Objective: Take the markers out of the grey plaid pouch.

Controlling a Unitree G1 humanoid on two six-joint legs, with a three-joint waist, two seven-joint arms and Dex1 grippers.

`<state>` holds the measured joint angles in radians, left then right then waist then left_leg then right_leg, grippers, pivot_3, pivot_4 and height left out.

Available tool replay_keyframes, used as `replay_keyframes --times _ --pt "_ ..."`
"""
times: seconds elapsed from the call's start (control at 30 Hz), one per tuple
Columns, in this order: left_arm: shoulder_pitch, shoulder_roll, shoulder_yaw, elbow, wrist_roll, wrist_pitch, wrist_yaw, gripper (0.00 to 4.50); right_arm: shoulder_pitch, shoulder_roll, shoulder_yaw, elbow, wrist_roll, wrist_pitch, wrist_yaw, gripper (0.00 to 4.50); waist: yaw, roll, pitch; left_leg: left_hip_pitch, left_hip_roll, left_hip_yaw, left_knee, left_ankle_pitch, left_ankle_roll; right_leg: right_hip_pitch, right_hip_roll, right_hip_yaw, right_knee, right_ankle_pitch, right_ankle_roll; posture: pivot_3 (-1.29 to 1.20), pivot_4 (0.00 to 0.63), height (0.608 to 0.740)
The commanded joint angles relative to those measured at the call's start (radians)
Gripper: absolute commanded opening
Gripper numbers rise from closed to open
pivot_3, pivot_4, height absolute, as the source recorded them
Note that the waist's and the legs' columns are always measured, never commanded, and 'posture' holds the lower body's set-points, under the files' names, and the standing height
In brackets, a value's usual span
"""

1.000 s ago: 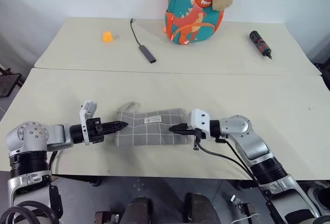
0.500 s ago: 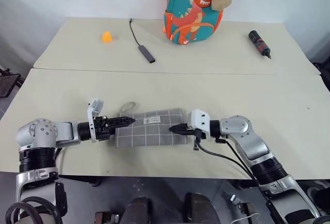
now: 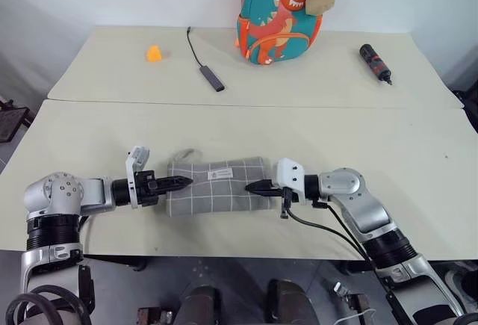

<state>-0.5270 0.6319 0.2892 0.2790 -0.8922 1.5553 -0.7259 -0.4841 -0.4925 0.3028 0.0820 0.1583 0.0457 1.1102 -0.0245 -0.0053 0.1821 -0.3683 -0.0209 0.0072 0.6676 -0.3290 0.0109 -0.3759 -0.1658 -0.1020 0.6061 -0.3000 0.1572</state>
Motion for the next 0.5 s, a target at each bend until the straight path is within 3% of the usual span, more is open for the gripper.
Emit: replay_keyframes --times 0.03,0.13,0.23,0.47,0.5 --pt "0.019 -0.021 -0.006 -0.066 -0.035 0.001 -0.034 0.02 0.036 -0.024 -0.020 -0.045 0.068 -0.004 0.084 0.00 0.003 0.000 0.000 0.000 0.000 0.000 0.000 0.000 0.000 0.000 0.000 0.000 0.000 0.000 0.000 0.00 0.150 0.740" --pt "0.051 -0.020 -0.006 -0.151 0.027 -0.237 -0.086 0.02 0.078 -0.047 -0.166 -0.138 0.305 0.174 0.107 0.00 0.011 0.000 0.001 -0.001 0.001 0.000 0.000 0.000 0.000 0.000 0.000 -0.001 -0.002 0.000 0.000 0.00 0.150 0.740" --pt "0.104 -0.038 0.000 -0.225 0.118 -0.575 -0.171 0.00 0.117 -0.137 -0.293 -0.172 0.452 0.346 0.128 0.60 0.022 0.001 0.001 -0.002 0.002 -0.001 0.000 0.000 0.000 0.000 0.000 -0.001 -0.004 0.000 0.000 0.00 0.150 0.740" --pt "0.145 -0.132 -0.067 -0.266 0.261 -1.050 -0.271 0.00 0.131 -0.307 -0.490 0.000 0.503 0.427 0.170 2.96 0.037 0.001 0.001 -0.003 0.000 0.004 -0.003 0.000 0.001 0.001 0.000 -0.004 -0.012 0.003 0.000 0.00 0.150 0.740" --pt "0.138 -0.155 -0.106 -0.252 0.327 -1.184 -0.291 0.00 0.105 -0.338 -0.508 0.037 0.515 0.469 0.177 3.30 0.039 0.001 0.001 -0.004 0.000 0.005 -0.002 0.000 0.001 0.001 0.001 -0.004 -0.012 0.004 0.000 0.00 0.150 0.740"
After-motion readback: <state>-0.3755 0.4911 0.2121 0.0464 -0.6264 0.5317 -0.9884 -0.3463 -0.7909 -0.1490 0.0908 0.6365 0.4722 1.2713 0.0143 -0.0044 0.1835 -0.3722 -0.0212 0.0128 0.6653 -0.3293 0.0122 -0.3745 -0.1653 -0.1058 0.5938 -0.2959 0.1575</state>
